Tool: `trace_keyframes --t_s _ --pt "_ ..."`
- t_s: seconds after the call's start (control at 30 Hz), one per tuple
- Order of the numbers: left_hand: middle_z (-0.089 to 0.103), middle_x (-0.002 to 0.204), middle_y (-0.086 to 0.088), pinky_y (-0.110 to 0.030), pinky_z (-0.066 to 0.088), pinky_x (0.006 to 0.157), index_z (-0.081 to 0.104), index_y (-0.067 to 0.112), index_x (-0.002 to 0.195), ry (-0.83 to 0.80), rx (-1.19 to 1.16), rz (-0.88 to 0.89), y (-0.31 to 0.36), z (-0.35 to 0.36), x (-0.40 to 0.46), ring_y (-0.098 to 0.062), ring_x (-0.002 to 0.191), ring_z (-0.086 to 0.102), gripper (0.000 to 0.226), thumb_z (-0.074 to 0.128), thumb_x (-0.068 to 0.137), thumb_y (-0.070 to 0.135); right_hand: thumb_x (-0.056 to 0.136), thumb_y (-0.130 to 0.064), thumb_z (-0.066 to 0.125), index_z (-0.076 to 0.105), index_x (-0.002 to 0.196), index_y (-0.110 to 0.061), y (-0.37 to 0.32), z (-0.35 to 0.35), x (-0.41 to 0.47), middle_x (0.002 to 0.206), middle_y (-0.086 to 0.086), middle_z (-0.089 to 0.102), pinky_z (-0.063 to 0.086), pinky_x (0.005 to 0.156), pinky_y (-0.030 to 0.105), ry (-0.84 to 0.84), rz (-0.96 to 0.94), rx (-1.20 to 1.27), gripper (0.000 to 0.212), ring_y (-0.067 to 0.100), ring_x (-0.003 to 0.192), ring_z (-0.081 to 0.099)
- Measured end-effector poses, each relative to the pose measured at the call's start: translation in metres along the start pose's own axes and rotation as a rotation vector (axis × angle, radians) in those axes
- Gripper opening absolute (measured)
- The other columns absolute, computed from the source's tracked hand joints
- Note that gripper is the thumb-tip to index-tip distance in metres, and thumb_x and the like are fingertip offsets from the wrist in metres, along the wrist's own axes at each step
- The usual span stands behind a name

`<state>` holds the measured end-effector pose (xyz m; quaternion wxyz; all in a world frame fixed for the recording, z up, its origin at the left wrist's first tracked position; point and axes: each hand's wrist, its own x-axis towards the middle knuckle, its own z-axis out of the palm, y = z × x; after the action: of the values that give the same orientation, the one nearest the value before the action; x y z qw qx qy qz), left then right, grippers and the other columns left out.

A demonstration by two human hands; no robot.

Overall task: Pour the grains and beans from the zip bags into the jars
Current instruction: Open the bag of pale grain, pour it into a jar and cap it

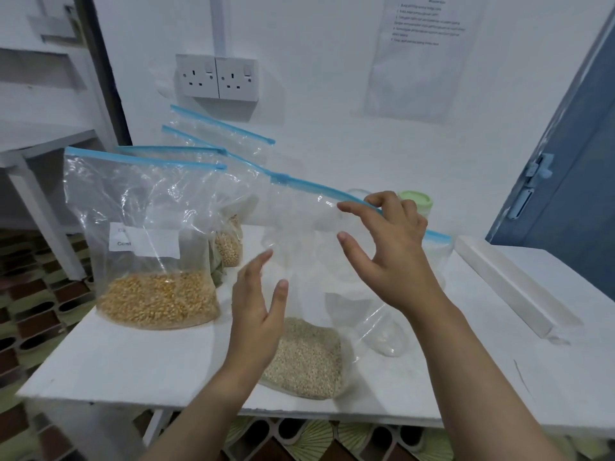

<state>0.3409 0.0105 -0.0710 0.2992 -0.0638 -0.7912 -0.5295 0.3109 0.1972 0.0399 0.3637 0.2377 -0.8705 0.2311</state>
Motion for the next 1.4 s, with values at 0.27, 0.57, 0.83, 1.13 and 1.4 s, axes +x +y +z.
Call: trace_keyframes --t_s 0.27,0.57,0.83,1.13,1.4 --pt "0.025 0.124 0.035 -0.024 0.021 0.106 0.024 0.06 0.141 -0.054 -0.069 -0.124 -0.001 -0.01 0.001 0.015 0.13 0.023 0.05 0.04 0.095 0.051 0.092 -0.045 0.056 0.067 0.117 -0.05 -0.016 -0.004 0.005 0.098 -0.007 0.038 0.018 0.085 0.03 0.002 -0.036 -0.026 0.028 0.014 0.096 0.031" --pt "0.03 0.111 0.009 -0.036 0.025 0.116 0.028 0.061 0.141 0.026 0.093 0.076 0.021 -0.056 0.067 -0.006 0.114 0.033 0.061 0.047 0.084 0.072 0.097 -0.034 0.06 0.051 0.143 -0.034 -0.037 -0.024 0.012 0.091 -0.001 0.054 0.033 0.081 0.027 -0.014 0.085 0.161 0.047 0.016 0.09 0.046" --pt "0.03 0.11 0.006 -0.03 0.021 0.103 0.038 0.048 0.145 -0.027 0.323 0.132 0.007 -0.083 0.08 -0.008 0.107 0.027 0.065 0.056 0.086 0.067 0.097 -0.024 0.062 0.045 0.146 -0.036 -0.03 0.005 -0.012 0.098 -0.006 0.05 0.034 0.076 0.003 -0.142 0.104 0.187 0.054 -0.008 0.085 0.047" --pt "0.029 0.107 0.007 -0.008 0.013 0.095 0.038 0.052 0.141 -0.085 0.354 0.237 0.01 -0.074 0.075 -0.009 0.104 0.028 0.067 0.07 0.083 0.055 0.089 -0.037 0.069 0.06 0.13 -0.046 -0.044 -0.008 0.015 0.114 -0.013 0.062 0.042 0.075 0.003 -0.197 0.4 0.444 0.042 -0.002 0.094 0.06" --pt "0.03 0.114 0.012 -0.033 0.022 0.102 0.021 0.06 0.145 -0.049 0.344 0.259 -0.004 -0.076 0.076 -0.007 0.109 0.029 0.072 0.054 0.081 0.064 0.096 -0.025 0.063 0.051 0.144 -0.016 -0.055 0.014 0.016 0.107 -0.004 0.048 0.033 0.078 0.005 -0.039 0.28 0.264 0.051 -0.008 0.084 0.047"
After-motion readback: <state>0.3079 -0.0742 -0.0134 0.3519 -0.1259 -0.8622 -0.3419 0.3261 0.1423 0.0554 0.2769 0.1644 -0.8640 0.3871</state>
